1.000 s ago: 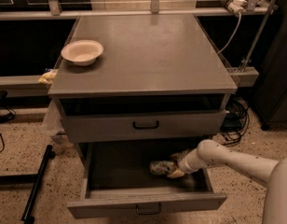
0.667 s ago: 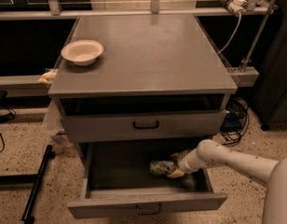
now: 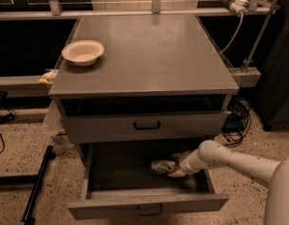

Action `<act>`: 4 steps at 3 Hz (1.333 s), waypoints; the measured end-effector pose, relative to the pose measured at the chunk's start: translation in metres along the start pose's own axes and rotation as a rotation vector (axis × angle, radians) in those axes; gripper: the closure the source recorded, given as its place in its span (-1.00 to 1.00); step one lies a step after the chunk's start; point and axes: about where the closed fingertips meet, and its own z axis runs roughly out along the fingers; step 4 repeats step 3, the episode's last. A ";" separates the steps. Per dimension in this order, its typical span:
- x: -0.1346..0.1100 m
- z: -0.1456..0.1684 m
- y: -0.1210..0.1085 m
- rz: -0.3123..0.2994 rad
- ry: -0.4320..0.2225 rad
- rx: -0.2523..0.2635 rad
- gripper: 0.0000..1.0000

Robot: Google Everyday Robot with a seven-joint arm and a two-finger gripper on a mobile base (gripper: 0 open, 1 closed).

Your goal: Place 7up can into middle drawer

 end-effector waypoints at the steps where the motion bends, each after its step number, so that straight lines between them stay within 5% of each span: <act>1: 0.000 0.000 0.000 0.000 0.000 0.000 -0.77; 2: 0.000 0.000 0.000 0.000 0.000 0.000 -1.00; 4: 0.000 0.000 0.000 0.000 0.000 0.000 -1.00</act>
Offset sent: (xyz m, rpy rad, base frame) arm 0.0000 0.0000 0.0000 0.0000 0.0000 0.0000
